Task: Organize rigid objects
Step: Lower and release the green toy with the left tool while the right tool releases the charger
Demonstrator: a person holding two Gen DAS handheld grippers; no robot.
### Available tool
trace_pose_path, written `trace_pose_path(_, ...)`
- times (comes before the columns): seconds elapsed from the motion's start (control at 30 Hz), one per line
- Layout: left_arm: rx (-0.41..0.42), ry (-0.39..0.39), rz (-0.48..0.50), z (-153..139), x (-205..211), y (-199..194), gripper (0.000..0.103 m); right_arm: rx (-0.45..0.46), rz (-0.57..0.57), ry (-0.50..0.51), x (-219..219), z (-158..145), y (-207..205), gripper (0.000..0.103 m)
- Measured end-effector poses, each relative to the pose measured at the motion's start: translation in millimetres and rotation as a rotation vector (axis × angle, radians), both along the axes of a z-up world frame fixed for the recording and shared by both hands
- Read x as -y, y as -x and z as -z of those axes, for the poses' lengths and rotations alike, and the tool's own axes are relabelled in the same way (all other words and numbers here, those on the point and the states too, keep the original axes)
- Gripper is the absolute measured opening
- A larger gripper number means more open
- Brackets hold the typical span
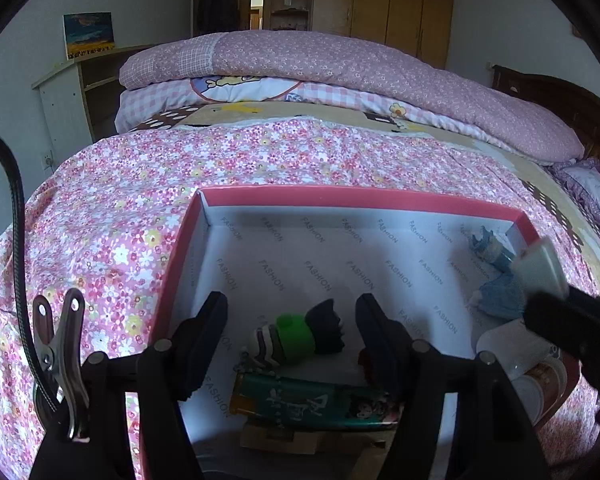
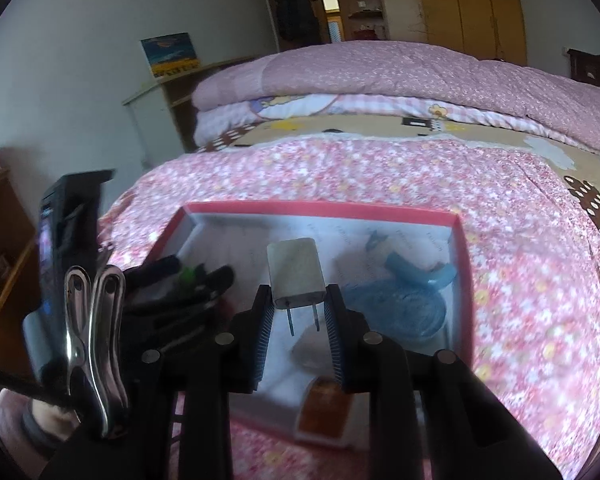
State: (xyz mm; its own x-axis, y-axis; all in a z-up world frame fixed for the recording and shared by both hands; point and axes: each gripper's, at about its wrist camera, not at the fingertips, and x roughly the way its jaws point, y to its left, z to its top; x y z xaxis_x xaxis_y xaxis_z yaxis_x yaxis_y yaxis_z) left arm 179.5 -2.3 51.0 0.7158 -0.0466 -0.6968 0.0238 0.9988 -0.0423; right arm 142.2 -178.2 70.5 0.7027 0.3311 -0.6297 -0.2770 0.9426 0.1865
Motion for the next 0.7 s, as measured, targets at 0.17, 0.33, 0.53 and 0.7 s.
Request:
trace_pose_path(0.17, 0.001, -0.001, 0.0, 0.1, 0.4, -0.1, 0.071, -0.041, 0.026, -0.001, 3.6, 8.3, -15.5, 0.027)
trace_pose_path(0.33, 0.001, -0.001, 0.0, 0.3, 0.2, 0.2, 0.071, -0.069, 0.042, -0.001, 5.6, 17.0, -24.0, 0.027)
trace_pose_path(0.53, 0.0, -0.005, 0.0, -0.1, 0.8, 0.0, 0.072, -0.062, 0.046, 0.006, 5.5, 19.9, -26.0, 0.027)
trace_pose_path(0.7, 0.001, -0.004, 0.001, 0.3, 1.0, 0.3, 0.072, -0.057, 0.048, 0.007, 5.1, 20.1, -27.9, 0.027)
